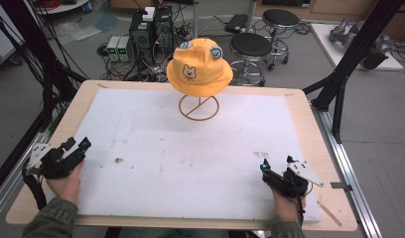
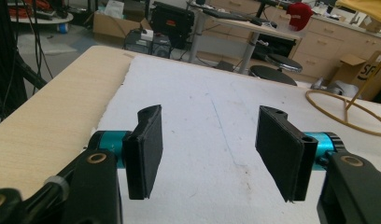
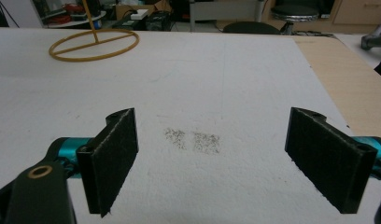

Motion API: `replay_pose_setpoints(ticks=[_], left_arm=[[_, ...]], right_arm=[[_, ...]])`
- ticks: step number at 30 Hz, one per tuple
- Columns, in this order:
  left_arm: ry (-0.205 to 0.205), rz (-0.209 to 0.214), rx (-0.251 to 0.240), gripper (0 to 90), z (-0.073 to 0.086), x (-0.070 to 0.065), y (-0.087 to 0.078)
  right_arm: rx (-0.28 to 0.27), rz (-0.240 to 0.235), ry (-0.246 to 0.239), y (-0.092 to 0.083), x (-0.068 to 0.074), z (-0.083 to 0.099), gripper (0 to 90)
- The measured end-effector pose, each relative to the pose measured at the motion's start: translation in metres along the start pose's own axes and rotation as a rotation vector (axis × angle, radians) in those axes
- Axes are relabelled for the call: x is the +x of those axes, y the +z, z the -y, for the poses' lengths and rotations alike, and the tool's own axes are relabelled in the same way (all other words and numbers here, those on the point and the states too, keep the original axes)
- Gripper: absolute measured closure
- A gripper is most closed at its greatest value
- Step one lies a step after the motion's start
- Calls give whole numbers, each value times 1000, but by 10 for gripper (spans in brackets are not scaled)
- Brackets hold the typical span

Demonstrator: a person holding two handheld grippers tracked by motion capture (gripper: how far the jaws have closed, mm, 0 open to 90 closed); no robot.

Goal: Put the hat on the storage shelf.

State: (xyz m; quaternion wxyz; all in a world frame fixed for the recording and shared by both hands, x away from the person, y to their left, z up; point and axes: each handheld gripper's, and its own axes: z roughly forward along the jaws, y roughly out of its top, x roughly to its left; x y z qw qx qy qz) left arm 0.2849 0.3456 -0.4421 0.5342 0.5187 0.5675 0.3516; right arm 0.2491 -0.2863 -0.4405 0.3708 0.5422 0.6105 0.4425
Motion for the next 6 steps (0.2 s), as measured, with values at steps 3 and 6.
replay_pose_setpoints(ticks=[3, 6], left_arm=[[2, 0, 1, 416, 0, 0, 0], [4, 1, 3, 416, 0, 0, 0]], right_arm=[[11, -2, 8, 1, 0, 0, 160], [14, -5, -1, 2, 1, 0, 160]])
